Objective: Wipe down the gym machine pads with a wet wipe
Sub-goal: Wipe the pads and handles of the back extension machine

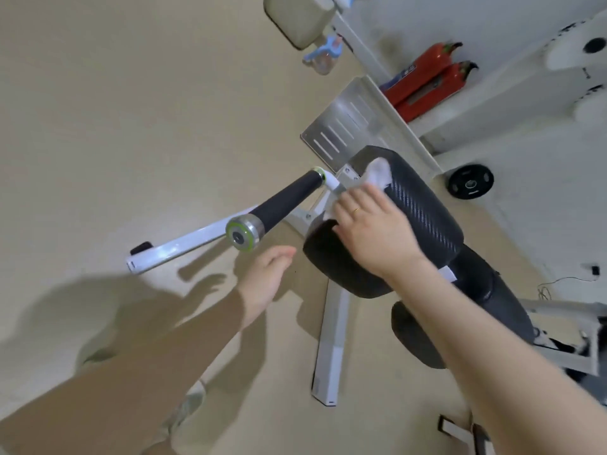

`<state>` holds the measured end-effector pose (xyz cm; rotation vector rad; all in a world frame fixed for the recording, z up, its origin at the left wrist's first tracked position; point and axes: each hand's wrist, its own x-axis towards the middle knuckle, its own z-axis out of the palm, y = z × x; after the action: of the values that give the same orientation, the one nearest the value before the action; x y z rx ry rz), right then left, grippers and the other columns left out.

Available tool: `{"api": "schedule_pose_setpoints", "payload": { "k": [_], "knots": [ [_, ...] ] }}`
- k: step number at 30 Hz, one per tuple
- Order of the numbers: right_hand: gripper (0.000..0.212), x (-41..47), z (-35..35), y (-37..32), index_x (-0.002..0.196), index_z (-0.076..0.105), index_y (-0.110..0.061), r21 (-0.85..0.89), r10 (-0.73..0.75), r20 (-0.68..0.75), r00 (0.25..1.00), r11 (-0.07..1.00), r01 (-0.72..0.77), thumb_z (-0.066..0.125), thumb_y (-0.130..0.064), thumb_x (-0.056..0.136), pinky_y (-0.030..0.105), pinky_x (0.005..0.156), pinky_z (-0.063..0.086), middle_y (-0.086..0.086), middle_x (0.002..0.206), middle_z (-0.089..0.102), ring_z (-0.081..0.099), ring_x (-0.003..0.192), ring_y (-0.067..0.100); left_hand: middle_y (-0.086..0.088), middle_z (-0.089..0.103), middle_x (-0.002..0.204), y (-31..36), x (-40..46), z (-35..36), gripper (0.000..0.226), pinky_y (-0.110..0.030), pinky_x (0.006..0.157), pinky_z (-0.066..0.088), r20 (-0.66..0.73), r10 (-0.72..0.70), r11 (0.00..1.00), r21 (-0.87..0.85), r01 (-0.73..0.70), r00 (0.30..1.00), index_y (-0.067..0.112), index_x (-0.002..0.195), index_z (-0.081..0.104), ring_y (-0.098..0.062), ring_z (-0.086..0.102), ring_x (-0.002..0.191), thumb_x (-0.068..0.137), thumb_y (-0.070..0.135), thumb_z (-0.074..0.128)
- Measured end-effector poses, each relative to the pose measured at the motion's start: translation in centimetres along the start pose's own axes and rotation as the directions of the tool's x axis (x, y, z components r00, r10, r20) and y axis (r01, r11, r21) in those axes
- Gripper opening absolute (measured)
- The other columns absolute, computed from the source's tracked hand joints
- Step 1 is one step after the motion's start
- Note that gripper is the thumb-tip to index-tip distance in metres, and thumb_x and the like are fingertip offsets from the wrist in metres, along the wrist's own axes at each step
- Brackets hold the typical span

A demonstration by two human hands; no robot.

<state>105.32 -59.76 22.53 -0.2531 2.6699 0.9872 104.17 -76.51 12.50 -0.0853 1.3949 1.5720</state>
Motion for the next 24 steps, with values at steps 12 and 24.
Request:
{"api": "schedule_pose_setpoints", "payload": {
  "k": [12,24],
  "knots": [
    [0.038,-0.8,-0.9,2.4,0.107,0.065,-0.007,0.229,-0.288,0.040,0.957,0.935,0.272,0.035,-0.025,0.093,0.039,0.104,0.035,0.008,0.107,0.066,0.057,0.106,0.030,0.001,0.048,0.120,3.9,-0.4,4.1,0.049,-0.012,0.087,0.035,0.009,0.251,0.885,0.403,-0.233,0.968,0.015,0.129,0.046,-0.013,0.048,0.112,0.082,0.001,0.049],
    [0.045,6.4,3.3,14.3,0.107,0.069,-0.016,0.800,-0.150,0.307,0.940,0.575,-0.170,0.031,-0.039,0.100,0.020,0.083,0.032,0.008,0.114,0.066,0.055,0.112,0.024,0.004,0.056,0.109,7.6,3.8,8.1,0.042,-0.015,0.099,0.038,-0.123,0.316,0.936,0.202,-0.288,0.941,0.016,0.119,0.060,-0.005,0.058,0.106,0.079,0.021,0.072]
  ]
}}
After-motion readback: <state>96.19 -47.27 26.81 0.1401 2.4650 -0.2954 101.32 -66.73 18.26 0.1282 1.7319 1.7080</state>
